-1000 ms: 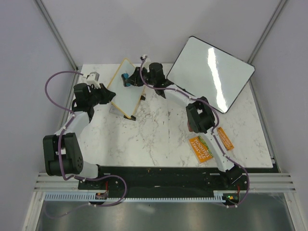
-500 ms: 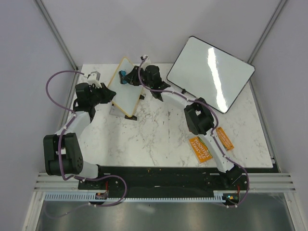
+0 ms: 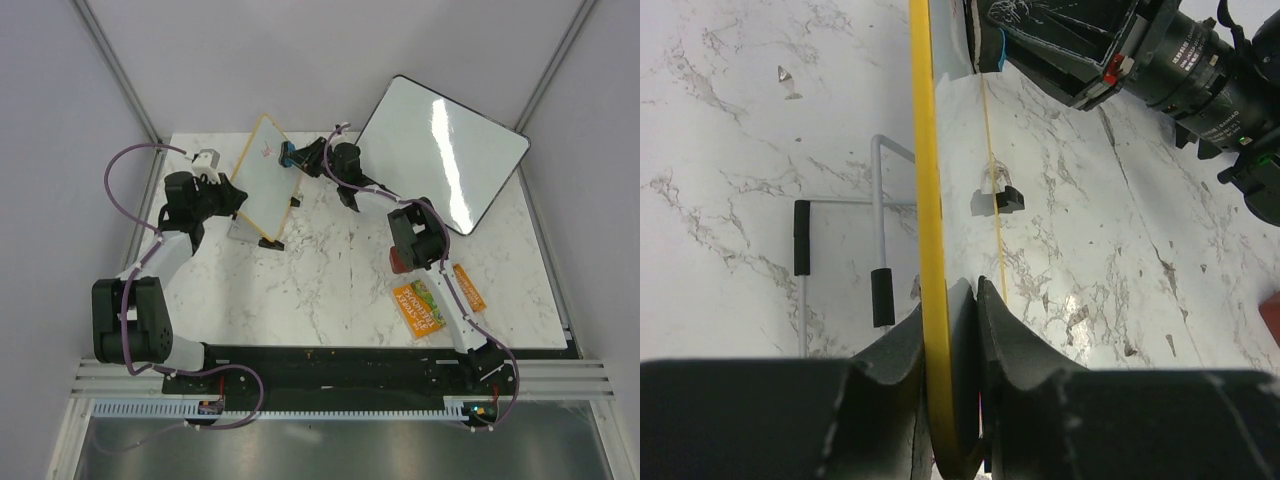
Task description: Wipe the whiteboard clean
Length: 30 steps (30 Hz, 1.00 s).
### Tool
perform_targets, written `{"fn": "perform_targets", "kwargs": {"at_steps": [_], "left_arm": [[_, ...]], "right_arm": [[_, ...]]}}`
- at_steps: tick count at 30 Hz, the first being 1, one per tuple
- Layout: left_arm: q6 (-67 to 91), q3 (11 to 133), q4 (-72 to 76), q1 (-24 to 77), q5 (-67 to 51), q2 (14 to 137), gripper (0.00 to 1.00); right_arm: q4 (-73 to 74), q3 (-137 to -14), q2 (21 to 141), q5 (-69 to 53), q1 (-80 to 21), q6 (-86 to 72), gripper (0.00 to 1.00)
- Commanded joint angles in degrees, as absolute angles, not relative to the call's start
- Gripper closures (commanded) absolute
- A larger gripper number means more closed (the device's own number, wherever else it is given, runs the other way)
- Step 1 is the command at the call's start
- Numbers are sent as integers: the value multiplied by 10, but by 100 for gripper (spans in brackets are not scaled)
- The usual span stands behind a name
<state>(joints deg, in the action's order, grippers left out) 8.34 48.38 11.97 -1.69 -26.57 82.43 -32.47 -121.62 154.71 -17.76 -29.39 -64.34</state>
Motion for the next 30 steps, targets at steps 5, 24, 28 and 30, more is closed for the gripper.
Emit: {"fn": "perform_targets", "kwargs": {"at_steps": [5,24,28,30], "left_arm": [[4,480,55,-7,-253,825,98],[2,476,49,16,-236,806,98],[14,479,54,15,-225,786,98],[28,484,56,12,-223,775,98]], "right_arm": [[-305,-1234,1532,-213,-317,-604,100],[-436,-1099,1390,-212,-349,-571,100],[-440,-1081,1383,-216,-350,-577,100],[-442,-1076,1377,-217,-350,-577,100]]}}
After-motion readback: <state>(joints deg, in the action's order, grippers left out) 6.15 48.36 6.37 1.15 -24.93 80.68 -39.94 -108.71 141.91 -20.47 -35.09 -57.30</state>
